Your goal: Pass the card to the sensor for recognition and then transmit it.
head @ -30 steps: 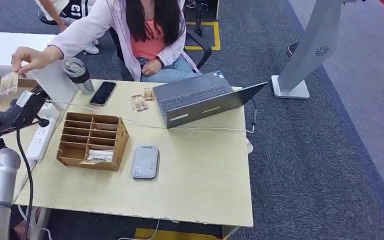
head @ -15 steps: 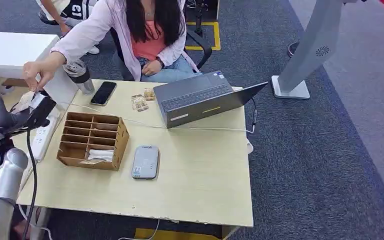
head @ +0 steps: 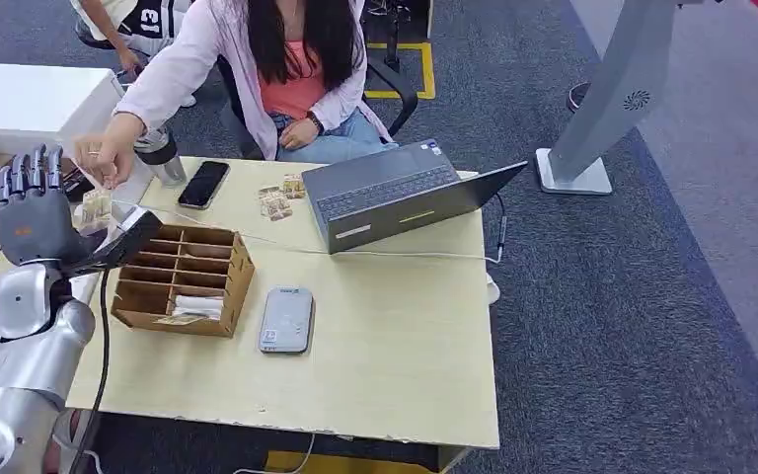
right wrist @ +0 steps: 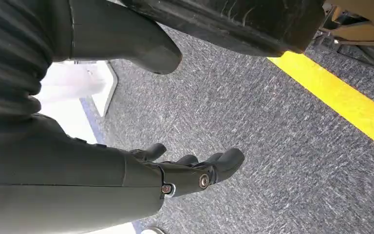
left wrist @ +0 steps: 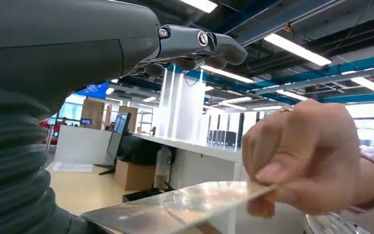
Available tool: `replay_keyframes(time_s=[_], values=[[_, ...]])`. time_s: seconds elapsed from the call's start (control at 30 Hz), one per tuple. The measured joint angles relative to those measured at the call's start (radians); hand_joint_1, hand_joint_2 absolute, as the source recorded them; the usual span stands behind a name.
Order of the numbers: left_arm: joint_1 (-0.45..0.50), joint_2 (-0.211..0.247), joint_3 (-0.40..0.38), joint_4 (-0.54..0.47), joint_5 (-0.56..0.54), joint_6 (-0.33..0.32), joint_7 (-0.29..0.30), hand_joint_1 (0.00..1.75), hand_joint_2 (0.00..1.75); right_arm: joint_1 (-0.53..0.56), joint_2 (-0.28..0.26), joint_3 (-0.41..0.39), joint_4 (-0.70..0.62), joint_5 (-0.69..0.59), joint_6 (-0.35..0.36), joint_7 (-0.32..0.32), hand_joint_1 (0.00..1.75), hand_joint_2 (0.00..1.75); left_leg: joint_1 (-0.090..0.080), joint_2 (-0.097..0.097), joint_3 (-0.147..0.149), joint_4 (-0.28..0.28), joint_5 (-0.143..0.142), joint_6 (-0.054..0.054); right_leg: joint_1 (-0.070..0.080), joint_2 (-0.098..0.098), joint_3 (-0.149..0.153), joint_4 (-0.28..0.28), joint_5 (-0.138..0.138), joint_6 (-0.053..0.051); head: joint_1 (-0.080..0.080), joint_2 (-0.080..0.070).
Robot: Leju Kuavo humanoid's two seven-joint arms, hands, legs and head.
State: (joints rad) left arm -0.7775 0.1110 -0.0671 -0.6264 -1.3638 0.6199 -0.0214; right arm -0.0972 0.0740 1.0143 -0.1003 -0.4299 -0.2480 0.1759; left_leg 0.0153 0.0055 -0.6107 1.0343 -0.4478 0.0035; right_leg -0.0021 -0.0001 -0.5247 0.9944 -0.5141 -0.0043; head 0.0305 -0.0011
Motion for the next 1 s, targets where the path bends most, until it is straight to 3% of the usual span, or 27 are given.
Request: replay_keyframes(time_s=[0.57,0.6,1.0], values=[[-0.002,-0.005,-0.006,0.015,0.014,0.004,-0.003,0.0,1.75,0.0,0.0,0.004,0.0,0.0,0.0,0.001,0.0,1.75,0.0,0.0,0.0,0.0,0.0,0.0,0.0,0.0,0.0,0.0,0.0,0.0,0.0,0.0],[-0.002,-0.005,-0.006,0.015,0.018,0.007,-0.011,1.71,1.75,0.0,0.0,0.005,0.0,0.0,0.0,0.002,0.0,1.75,0.0,0.0,0.0,0.0,0.0,0.0,0.0,0.0,0.0,0.0,0.0,0.0,0.0,0.0],[-0.001,-0.005,-0.006,0.016,0.027,0.006,-0.037,1.75,1.75,0.0,0.0,0.013,0.0,-0.003,0.0,-0.004,0.0,1.75,0.0,0.0,-0.001,0.0,0.0,0.0,0.0,0.0,0.0,0.0,0.0,0.0,0.0,0.0]])
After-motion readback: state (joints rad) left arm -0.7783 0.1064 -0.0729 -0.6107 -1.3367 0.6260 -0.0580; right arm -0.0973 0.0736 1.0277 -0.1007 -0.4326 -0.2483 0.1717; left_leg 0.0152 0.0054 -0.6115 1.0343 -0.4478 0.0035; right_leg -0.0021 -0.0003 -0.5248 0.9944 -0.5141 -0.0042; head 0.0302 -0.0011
